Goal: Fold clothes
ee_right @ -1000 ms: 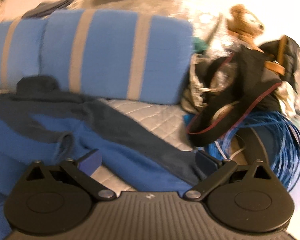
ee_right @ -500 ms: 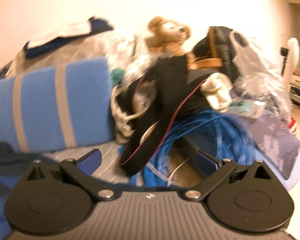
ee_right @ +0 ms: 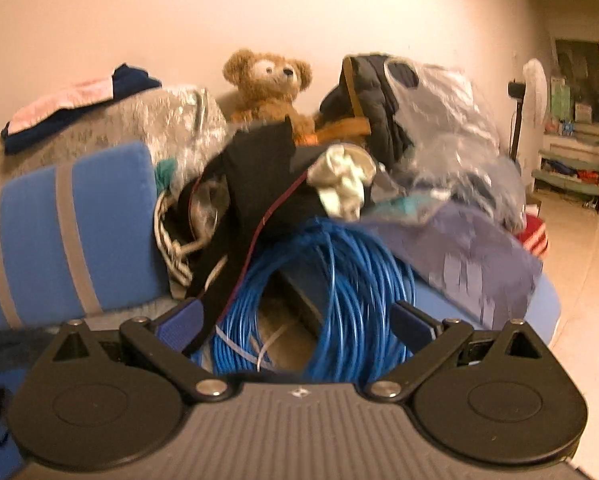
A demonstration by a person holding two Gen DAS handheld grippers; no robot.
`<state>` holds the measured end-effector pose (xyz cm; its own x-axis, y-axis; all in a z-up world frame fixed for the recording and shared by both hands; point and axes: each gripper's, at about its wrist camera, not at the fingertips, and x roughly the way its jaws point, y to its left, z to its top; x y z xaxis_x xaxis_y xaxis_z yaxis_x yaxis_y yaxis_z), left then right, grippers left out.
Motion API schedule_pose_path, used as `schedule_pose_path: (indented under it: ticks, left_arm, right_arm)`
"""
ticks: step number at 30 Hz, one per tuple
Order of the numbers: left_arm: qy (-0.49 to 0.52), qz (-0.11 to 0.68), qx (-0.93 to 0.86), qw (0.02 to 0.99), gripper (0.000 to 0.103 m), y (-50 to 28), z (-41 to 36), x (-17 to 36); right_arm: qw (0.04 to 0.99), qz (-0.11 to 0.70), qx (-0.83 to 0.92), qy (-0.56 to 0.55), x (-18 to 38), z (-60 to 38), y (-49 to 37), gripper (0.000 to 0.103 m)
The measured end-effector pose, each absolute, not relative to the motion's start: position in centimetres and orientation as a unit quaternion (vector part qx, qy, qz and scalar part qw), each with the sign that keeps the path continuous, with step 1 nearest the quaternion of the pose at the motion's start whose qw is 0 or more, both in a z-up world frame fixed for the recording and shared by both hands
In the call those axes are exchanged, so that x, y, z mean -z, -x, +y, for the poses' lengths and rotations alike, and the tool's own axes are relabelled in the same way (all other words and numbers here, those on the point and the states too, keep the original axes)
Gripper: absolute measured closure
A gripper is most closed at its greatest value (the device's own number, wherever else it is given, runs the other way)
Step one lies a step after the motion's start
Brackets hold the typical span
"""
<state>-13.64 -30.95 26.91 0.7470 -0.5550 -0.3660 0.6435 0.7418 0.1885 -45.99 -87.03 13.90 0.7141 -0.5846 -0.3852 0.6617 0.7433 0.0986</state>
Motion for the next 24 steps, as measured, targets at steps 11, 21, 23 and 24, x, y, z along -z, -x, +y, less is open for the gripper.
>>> schedule_pose_path:
  ticks: [11,21,23,24]
  left_arm:
    - [-0.169,0.215,0.379,0.884,0.019,16.6,-33.0,-16.7]
    - [-0.176,0.244,0.418,0.857,0.019,18.2,-33.8,-13.3]
    - [-0.177,0.247,0.425,0.853,0.019,18.4,-33.9,-13.1]
    - [-0.178,0.248,0.429,0.850,0.019,18.5,-33.9,-13.0]
  right_arm:
    - [0.921,0.230,0.305,-0.071,-6.0,-85.7,48.3,0.016]
    - [0.911,0.274,0.288,-0.108,-0.7,-87.8,48.3,0.041]
    - [0.910,0.269,0.287,-0.134,0.0,-88.4,48.4,0.041]
    - [0.909,0.265,0.287,-0.147,0.4,-88.7,48.5,0.041]
